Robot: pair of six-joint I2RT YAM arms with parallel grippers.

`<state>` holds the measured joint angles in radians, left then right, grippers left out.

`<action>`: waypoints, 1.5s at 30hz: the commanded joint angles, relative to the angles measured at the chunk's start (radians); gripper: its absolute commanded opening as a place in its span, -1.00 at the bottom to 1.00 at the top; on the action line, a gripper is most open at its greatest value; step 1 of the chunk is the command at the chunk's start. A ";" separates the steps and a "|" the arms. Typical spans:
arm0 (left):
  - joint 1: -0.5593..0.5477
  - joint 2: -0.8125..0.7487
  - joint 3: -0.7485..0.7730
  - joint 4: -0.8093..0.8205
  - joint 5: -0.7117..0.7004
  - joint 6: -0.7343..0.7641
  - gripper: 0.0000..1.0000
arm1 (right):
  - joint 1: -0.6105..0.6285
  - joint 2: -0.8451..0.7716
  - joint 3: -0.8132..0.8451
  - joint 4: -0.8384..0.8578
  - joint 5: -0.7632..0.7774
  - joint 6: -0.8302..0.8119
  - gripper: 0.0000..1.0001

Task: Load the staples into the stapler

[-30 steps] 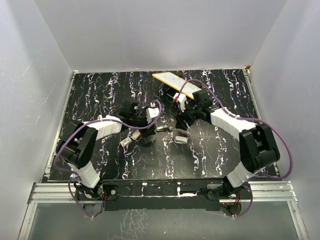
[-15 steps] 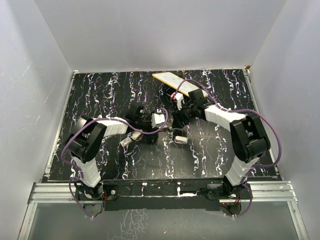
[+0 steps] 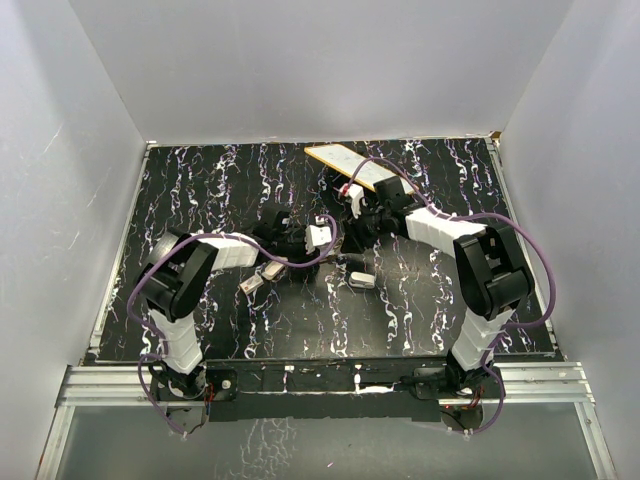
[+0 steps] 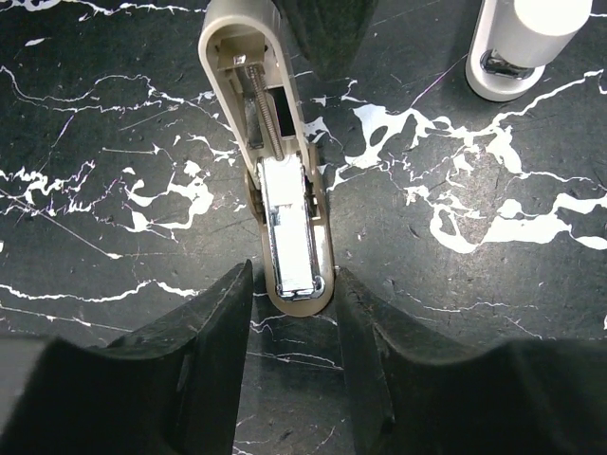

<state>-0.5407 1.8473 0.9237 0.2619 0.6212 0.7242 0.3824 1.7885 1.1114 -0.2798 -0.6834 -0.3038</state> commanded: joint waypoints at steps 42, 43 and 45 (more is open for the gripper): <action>-0.003 -0.043 0.034 -0.164 -0.044 -0.019 0.33 | 0.035 -0.057 -0.044 0.090 0.049 -0.354 0.44; -0.001 -0.057 0.037 -0.181 -0.049 -0.020 0.36 | 0.035 -0.051 -0.042 0.089 0.045 -0.368 0.49; 0.008 -0.084 0.039 -0.206 -0.055 -0.024 0.42 | 0.036 -0.026 -0.027 0.078 0.035 -0.396 0.57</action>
<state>-0.5407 1.8362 0.9527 0.1814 0.5972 0.7048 0.4149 1.7763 1.0687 -0.2283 -0.6312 -0.6144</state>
